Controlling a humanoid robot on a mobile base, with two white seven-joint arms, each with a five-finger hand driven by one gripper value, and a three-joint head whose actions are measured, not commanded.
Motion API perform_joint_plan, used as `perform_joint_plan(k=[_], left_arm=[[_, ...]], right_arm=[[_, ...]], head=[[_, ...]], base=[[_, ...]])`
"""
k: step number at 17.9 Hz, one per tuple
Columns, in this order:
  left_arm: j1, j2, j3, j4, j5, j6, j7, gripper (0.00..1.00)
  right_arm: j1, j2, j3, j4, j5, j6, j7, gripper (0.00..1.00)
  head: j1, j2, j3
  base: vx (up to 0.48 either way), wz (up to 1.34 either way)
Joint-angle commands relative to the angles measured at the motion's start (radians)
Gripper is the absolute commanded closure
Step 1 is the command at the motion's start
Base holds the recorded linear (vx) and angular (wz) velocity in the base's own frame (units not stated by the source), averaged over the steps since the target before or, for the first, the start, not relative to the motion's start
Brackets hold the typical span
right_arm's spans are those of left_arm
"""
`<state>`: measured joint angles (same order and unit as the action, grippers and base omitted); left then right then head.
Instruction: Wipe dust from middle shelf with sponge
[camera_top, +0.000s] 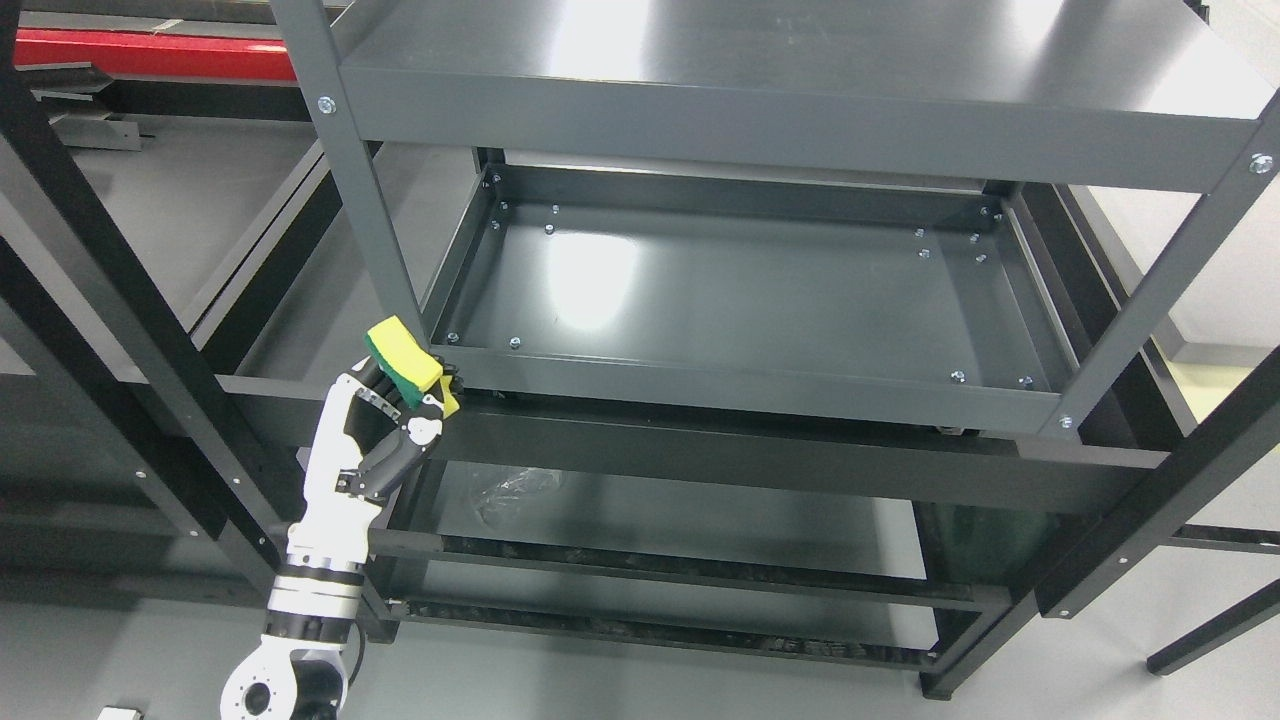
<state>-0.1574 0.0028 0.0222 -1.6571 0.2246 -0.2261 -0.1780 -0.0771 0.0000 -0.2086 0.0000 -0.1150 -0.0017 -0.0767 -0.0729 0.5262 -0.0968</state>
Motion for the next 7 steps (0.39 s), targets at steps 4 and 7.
perform_joint_plan(k=[4, 7], left_arm=[[0.018, 0.015, 0.004, -0.032, 0.004, -0.001, 0.002, 0.99], [0.021, 0.015, 0.004, -0.032, 0.004, -0.001, 0.000, 0.99]], right_arm=[[0.000, -0.017, 0.000, -0.017, 0.000, 0.072, 0.005, 0.00], [0.000, -0.017, 0.000, -0.017, 0.000, 0.072, 0.005, 0.00]], head=[[0.0000, 0.000, 0.000], [0.0000, 0.000, 0.000]], base=[[0.000, 0.00], [0.000, 0.00]])
